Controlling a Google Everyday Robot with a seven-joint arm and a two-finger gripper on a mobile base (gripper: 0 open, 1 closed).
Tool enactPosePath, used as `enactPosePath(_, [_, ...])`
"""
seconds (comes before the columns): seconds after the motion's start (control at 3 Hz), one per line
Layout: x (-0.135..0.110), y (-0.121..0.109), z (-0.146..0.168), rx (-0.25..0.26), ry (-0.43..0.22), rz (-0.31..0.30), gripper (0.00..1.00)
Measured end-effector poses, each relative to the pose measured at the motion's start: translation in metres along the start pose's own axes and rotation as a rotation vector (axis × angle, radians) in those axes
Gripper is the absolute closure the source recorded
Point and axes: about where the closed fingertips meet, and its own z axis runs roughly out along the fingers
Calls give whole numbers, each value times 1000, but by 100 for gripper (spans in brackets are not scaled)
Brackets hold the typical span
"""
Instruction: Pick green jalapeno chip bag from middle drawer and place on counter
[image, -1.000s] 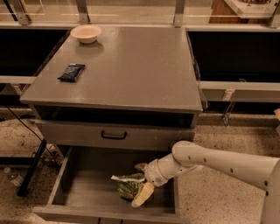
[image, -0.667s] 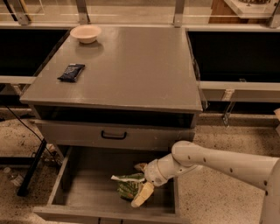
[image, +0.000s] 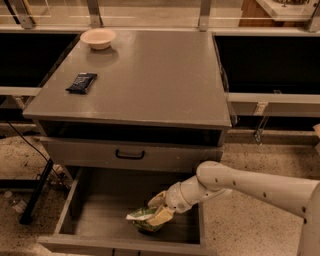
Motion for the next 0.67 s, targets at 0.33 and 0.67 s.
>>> enactPosePath(0.33, [0, 0, 0, 0, 0, 0, 72])
enactPosePath(0.67, [0, 0, 0, 0, 0, 0, 97])
